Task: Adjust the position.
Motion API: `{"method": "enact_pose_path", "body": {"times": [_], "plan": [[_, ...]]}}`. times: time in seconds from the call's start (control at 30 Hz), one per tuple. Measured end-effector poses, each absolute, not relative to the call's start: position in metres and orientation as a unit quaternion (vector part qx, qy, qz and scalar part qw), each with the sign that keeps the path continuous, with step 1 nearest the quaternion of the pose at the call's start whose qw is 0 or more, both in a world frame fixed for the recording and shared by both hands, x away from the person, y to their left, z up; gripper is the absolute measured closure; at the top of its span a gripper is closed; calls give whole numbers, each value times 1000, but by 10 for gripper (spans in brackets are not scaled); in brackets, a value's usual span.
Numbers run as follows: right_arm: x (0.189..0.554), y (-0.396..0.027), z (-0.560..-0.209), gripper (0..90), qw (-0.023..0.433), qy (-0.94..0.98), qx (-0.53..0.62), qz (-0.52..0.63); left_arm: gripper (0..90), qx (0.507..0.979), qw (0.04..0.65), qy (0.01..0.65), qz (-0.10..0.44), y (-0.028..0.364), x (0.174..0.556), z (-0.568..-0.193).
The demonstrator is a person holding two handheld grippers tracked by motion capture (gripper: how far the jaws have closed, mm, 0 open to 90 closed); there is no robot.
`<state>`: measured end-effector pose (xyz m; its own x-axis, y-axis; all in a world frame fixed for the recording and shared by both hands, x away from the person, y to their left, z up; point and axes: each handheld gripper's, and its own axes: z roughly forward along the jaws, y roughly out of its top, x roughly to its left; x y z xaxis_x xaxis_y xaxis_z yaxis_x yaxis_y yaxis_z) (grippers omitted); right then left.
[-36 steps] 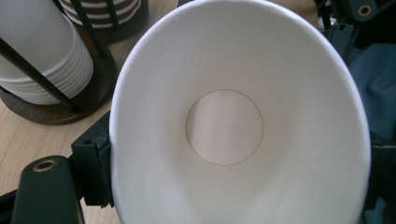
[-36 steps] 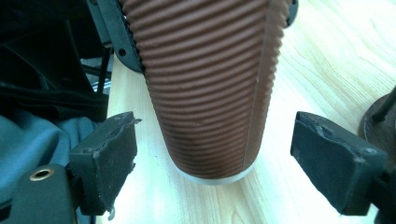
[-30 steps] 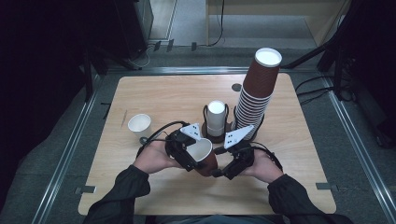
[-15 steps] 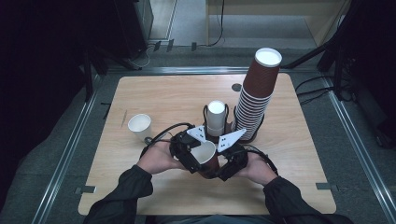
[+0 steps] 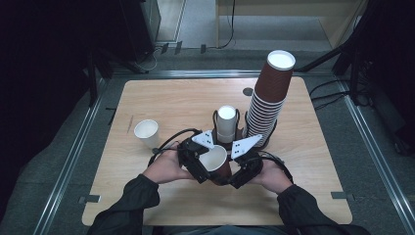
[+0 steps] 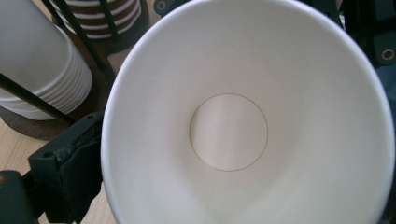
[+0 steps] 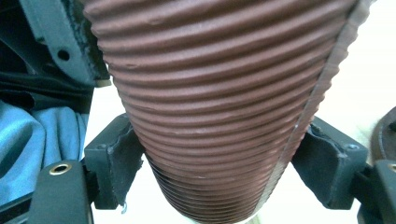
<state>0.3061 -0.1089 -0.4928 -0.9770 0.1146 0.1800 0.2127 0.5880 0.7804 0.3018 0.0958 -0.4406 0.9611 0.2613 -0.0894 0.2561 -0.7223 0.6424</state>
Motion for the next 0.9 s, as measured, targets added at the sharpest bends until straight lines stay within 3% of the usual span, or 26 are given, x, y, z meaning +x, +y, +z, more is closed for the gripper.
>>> {"method": "enact_pose_path", "body": {"times": [0.53,0.9], "plan": [[313,-124,-480,211,37,-881,-107,-460,0,911,380,159,3,113,303,-443],[309,-131,-475,209,40,-880,-116,-459,0,879,435,194,-1,128,296,-446]]}}
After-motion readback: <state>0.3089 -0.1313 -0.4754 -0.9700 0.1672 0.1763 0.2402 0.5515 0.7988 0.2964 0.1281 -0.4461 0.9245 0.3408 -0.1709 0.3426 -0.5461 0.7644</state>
